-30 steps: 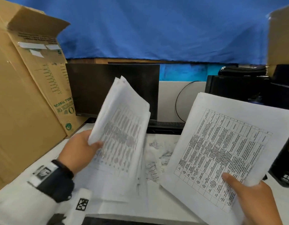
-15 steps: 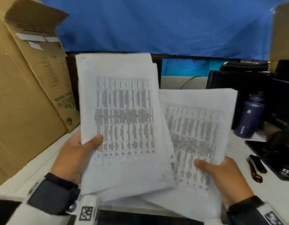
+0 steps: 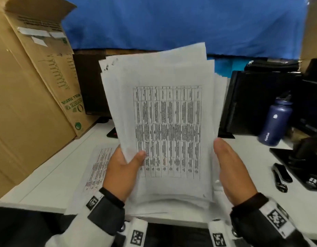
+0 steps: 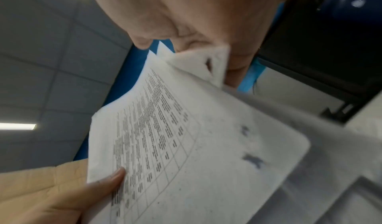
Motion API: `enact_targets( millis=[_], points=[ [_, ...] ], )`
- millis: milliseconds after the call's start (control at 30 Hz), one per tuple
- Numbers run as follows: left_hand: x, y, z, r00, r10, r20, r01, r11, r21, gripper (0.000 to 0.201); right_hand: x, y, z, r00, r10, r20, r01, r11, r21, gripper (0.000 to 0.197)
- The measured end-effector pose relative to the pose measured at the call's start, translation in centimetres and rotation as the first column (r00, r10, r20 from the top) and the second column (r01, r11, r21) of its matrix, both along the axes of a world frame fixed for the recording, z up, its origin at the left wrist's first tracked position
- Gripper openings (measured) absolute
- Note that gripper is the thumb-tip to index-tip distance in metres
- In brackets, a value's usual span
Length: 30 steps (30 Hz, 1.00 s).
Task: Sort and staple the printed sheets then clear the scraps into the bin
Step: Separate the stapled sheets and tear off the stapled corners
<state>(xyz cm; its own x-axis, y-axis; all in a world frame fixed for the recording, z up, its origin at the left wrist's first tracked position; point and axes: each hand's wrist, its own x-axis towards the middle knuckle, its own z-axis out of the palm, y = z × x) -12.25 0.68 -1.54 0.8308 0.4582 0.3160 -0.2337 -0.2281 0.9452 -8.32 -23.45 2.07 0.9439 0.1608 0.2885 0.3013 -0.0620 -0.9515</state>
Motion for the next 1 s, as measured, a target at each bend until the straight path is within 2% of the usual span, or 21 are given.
enact_targets(
  millis=[33, 133, 200, 300, 433, 567, 667, 800, 900, 1000],
  points=[
    [-0.1, -0.2, 0.3, 0.999, 0.008, 0.036, -0.009, 1.000, 0.023, 0.025, 0.0, 0.0, 0.2, 0.999, -0.010, 0.040, 0.011, 1.000, -0.015, 0.020],
    [-0.2, -0.9, 0.3, 0.997, -0.008, 0.071, 0.006, 1.000, 0.018, 0.032, 0.1, 0.1, 0.0, 0.995, -0.031, 0.090, 0.036, 0.998, -0.058, 0.035],
    [-0.3, -1.4, -0.3, 0.997, -0.038, 0.066, 0.040, 0.999, -0.024, 0.039, -0.2, 0.1, -0.6, 0.995, -0.050, 0.086, 0.056, 0.996, -0.073, 0.035],
    [-0.8, -1.7, -0.8, 0.994, -0.096, 0.059, 0.101, 0.992, -0.079, 0.058, -0.6, -0.1, -1.3, 0.991, -0.094, 0.094, 0.097, 0.995, -0.033, 0.040],
    [-0.8, -2.0, -0.6, 0.992, -0.120, 0.043, 0.121, 0.993, -0.008, 0.063, 0.0, -0.4, -0.6, 0.981, -0.156, 0.118, 0.150, 0.987, 0.060, 0.048],
    [-0.8, -2.1, -1.0, 0.992, -0.119, 0.050, 0.117, 0.992, 0.042, 0.060, 0.1, -0.5, 0.6, 0.971, -0.176, 0.161, 0.167, 0.984, 0.068, 0.047],
    [-1.0, -2.4, -1.7, 0.996, -0.087, 0.013, 0.087, 0.996, -0.008, 0.052, -0.2, -0.3, 1.1, 0.970, -0.171, 0.175, 0.160, 0.984, 0.077, 0.050],
    [-1.5, -2.8, -1.9, 0.998, -0.057, -0.001, 0.057, 0.988, -0.142, 0.051, -0.3, 0.2, 1.4, 0.983, -0.083, 0.165, 0.065, 0.991, 0.115, 0.068],
    [-2.0, -3.4, -1.5, 0.998, -0.068, 0.006, 0.068, 0.984, -0.162, 0.043, 0.0, 0.5, 1.7, 0.986, -0.031, 0.165, 0.011, 0.992, 0.122, 0.080],
    [-2.1, -3.7, -1.4, 0.998, -0.067, -0.006, 0.066, 0.989, -0.132, 0.033, 0.2, 0.5, 2.3, 0.976, -0.102, 0.195, 0.085, 0.992, 0.092, 0.070]
  ],
)
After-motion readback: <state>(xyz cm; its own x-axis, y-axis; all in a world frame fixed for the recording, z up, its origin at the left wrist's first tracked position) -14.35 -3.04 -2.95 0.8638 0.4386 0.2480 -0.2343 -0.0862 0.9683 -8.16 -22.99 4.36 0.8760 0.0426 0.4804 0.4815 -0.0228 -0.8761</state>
